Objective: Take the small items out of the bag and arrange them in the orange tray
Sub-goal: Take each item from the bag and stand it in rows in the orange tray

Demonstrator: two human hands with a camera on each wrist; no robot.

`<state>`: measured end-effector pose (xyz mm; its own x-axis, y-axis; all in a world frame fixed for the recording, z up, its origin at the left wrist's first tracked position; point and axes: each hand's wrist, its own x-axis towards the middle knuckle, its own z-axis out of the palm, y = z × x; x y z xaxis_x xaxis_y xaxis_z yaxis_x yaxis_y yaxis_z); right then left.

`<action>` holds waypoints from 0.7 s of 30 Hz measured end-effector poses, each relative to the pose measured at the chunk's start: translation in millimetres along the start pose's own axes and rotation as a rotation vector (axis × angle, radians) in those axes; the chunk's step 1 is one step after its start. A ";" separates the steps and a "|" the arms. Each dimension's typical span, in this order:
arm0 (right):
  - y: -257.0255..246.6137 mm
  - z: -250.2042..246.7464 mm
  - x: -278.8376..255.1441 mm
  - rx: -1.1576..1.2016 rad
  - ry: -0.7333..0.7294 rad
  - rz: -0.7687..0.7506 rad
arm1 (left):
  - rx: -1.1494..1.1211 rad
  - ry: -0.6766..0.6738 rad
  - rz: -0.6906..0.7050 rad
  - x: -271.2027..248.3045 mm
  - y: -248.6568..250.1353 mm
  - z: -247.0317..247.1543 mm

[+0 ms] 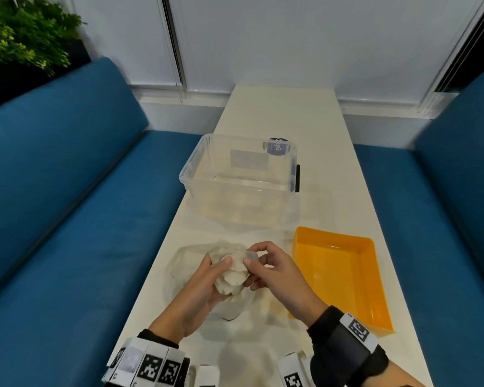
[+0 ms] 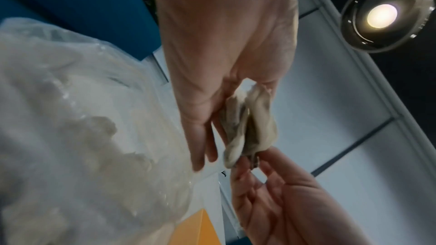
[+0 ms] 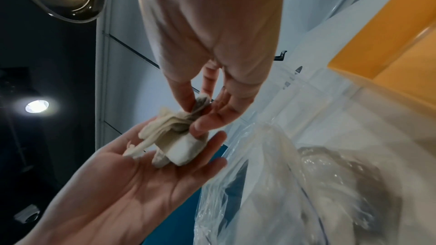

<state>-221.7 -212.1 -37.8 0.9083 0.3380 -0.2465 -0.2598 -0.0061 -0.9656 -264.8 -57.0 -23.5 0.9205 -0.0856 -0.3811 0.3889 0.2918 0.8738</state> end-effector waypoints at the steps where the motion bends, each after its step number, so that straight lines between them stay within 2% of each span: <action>1: 2.0 0.1 -0.7 0.009 0.010 0.018 | -0.022 -0.002 -0.002 -2.8 -3.0 1.0; 7: 7.2 3.5 2.8 -0.012 -0.003 0.054 | -0.062 0.014 -0.004 -2.7 -6.8 -9.7; 13: 4.7 4.9 12.8 -0.271 -0.047 0.031 | -0.050 -0.013 -0.027 11.0 3.1 -20.8; 15: 2.9 3.5 14.5 -0.263 -0.062 0.027 | -0.028 -0.016 -0.037 16.5 4.8 -25.7; 21: 4.8 -3.6 12.2 -0.270 0.042 0.046 | -0.002 -0.075 -0.096 31.4 6.5 -38.2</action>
<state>-210.6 -211.4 -45.7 0.9120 0.2921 -0.2881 -0.2091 -0.2732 -0.9389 -234.7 -21.5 -41.3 0.8791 -0.1842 -0.4397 0.4758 0.2811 0.8334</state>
